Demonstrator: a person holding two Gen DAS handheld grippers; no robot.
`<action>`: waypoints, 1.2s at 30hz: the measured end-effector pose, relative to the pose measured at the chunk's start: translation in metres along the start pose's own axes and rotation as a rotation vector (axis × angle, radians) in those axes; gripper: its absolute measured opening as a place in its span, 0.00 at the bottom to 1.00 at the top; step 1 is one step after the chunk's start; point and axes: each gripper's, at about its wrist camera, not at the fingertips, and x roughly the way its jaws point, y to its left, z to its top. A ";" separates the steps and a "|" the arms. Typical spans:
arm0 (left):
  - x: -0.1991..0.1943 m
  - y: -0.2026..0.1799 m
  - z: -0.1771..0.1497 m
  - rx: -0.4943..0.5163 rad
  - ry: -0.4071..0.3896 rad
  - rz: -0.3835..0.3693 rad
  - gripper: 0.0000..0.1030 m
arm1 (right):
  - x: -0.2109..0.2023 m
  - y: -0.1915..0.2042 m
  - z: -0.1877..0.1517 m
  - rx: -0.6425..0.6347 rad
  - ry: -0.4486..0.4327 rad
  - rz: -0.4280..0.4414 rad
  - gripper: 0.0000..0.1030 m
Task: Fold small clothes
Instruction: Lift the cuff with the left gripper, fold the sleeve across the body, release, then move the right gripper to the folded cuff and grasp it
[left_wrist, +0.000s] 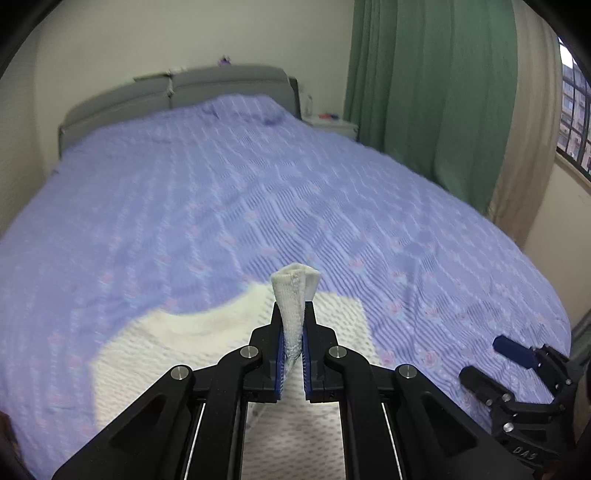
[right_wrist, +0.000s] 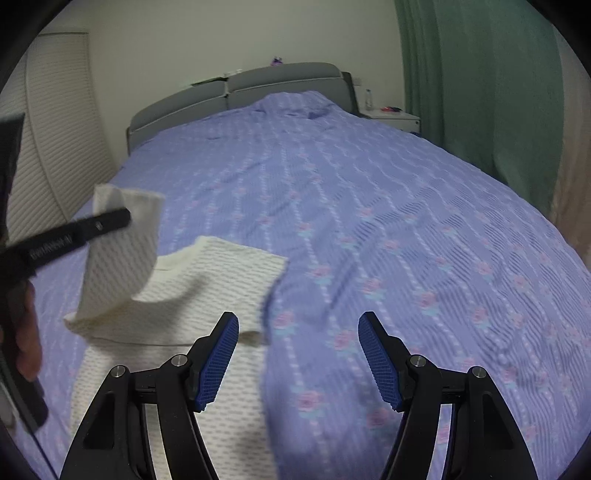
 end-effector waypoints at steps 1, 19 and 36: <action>0.011 -0.005 -0.005 0.005 0.016 0.007 0.09 | 0.003 -0.006 -0.001 0.007 0.007 -0.007 0.66; -0.064 0.059 -0.049 0.031 -0.080 0.085 0.66 | 0.022 0.011 -0.002 0.000 0.049 0.038 0.66; -0.067 0.136 -0.150 -0.069 0.028 0.151 0.65 | 0.059 0.063 -0.044 0.017 0.139 0.093 0.66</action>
